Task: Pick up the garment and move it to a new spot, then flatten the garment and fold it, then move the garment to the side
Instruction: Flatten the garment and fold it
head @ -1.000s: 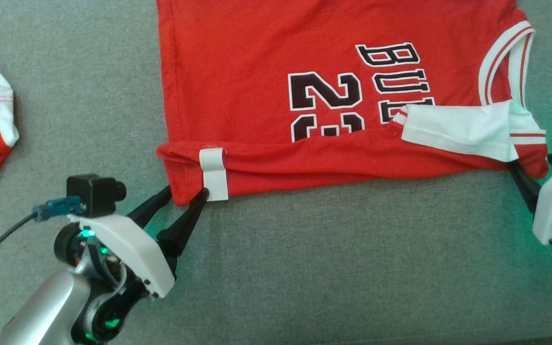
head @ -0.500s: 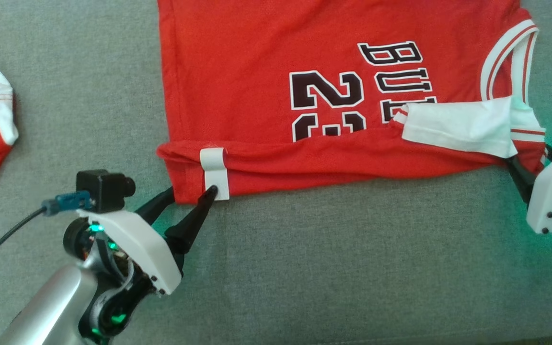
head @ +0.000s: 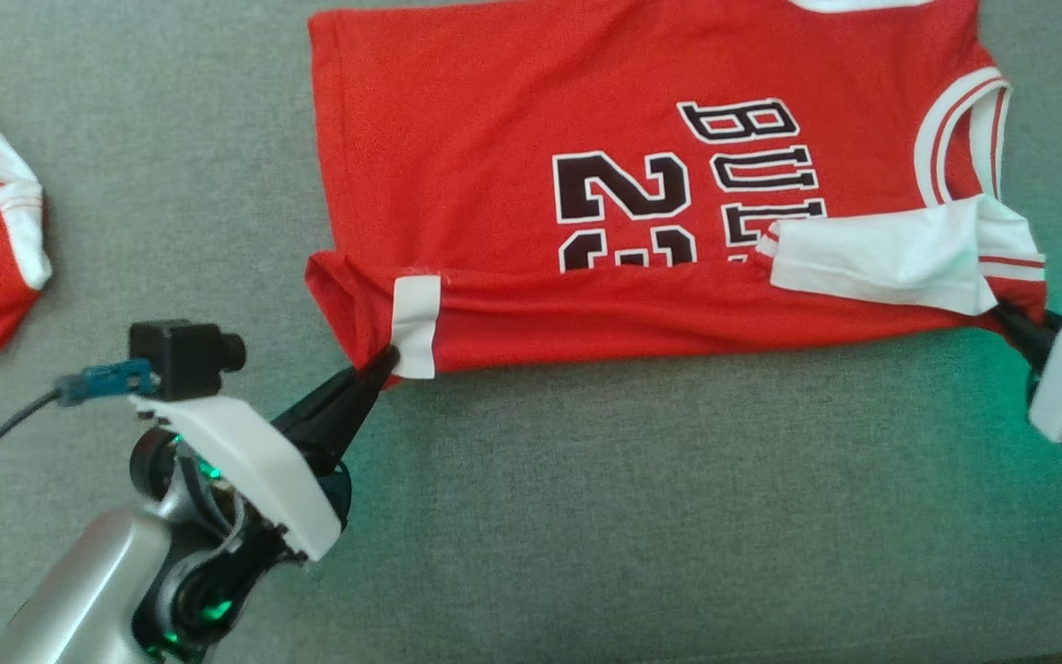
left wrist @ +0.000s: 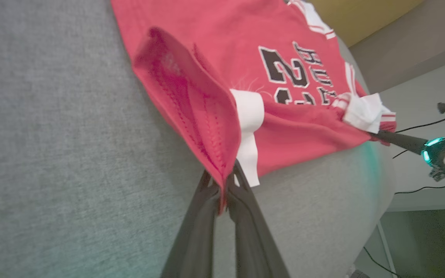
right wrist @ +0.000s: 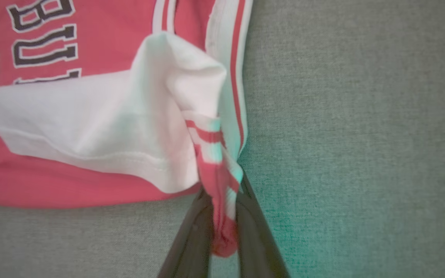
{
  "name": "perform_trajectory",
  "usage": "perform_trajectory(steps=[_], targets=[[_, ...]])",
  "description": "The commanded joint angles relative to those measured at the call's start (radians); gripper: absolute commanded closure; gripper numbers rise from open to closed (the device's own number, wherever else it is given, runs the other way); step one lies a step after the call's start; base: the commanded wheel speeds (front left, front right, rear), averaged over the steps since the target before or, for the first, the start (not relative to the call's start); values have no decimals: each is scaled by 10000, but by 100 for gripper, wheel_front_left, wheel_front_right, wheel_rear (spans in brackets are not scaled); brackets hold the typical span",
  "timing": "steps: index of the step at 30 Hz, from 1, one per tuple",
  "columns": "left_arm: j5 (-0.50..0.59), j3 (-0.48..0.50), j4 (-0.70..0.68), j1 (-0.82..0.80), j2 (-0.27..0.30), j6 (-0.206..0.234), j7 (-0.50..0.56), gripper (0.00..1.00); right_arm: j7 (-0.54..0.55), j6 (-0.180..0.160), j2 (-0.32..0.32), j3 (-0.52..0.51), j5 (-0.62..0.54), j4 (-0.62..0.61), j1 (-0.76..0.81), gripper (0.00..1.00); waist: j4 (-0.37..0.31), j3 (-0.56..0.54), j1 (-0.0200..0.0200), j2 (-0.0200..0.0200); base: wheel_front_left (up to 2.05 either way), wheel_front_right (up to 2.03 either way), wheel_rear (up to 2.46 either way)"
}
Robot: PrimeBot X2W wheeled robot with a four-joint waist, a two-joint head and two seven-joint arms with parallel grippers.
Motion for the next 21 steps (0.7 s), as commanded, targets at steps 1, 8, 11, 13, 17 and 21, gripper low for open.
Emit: perform_trajectory(steps=[1, 8, 11, 13, 17, 21], targets=[[-177, 610, -552, 58, 351, -79, -21, 100, 337, -7, -213, -127, 236, -548, -167, 100, 44, -175, -1, 0, 0, 0, 0], [-997, 956, -1875, 1187, 769, 6, 118, 100, 2243, -7, -373, -1165, 1119, -1510, 529, 100, 139, -635, -1, 0, 0, 0, 0], [-1048, 931, -2350, 1870, 853, 85, -32, 100, 3099, -7, -368, -1298, 1394, -2071, 1244, 100, 170, -735, -1, 0, 0, 0, 0], [-1040, 855, -2488, 2110, 844, 91, -86, 100, 3370, -7, -395, -1260, 1485, -2268, 1550, 100, 188, -748, -1, 0, 0, 0, 0], [-926, 429, -2812, 2978, 662, 76, -374, 100, 4095, -7, -461, -1241, 1821, -2867, 2674, 100, 251, -794, -1, 0, 0, 0, 0], [-744, 5, -2765, 3522, 461, -3, -615, 100, 3953, -7, -955, -1240, 1661, -3175, 3341, 100, 298, -787, -1, 0, 0, 0, 0]])
